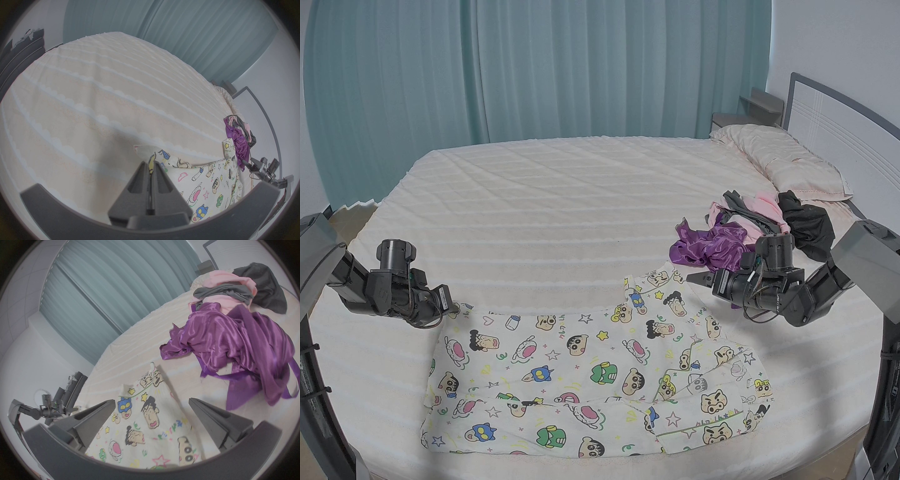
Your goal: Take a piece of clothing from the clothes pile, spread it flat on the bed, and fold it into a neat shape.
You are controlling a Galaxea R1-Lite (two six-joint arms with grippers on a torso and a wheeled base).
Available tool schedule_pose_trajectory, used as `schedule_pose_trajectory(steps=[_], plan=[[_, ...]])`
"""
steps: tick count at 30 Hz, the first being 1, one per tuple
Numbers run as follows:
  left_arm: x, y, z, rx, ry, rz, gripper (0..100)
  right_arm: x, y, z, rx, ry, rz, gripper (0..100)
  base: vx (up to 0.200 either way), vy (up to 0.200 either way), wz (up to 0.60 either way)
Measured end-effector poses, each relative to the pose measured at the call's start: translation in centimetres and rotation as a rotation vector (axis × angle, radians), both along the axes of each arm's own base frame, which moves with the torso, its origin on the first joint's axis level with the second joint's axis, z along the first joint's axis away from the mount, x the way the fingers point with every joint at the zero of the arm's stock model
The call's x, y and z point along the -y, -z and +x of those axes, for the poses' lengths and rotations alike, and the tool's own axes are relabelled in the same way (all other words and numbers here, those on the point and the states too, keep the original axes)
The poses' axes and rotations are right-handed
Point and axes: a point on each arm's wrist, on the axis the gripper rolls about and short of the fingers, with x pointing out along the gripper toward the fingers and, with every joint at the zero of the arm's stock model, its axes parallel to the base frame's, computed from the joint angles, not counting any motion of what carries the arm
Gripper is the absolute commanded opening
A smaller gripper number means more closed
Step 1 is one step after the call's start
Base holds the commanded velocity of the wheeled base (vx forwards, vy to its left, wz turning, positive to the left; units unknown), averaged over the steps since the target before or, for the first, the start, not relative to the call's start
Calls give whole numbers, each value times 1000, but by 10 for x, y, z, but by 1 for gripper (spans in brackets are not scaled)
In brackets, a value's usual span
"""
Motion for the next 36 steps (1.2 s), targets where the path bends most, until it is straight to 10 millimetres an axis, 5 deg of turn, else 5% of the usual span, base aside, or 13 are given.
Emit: schedule_pose_trajectory(steps=[13, 14, 24, 36], plan=[[1, -12, -14, 0, 0, 3, 0, -19, 17, 56, -12, -20, -128, 100, 0, 0, 0], [1, -12, -15, -2, 0, 3, 0, -20, 17, 59, -11, -23, -130, 0, 0, 0, 0], [2, -13, -16, 0, 0, 4, 0, -46, 37, 69, -32, -67, -128, 0, 0, 0, 0], [0, -16, -14, 11, -29, 36, 0, -32, 31, 66, -46, -17, -92, 0, 0, 0, 0]])
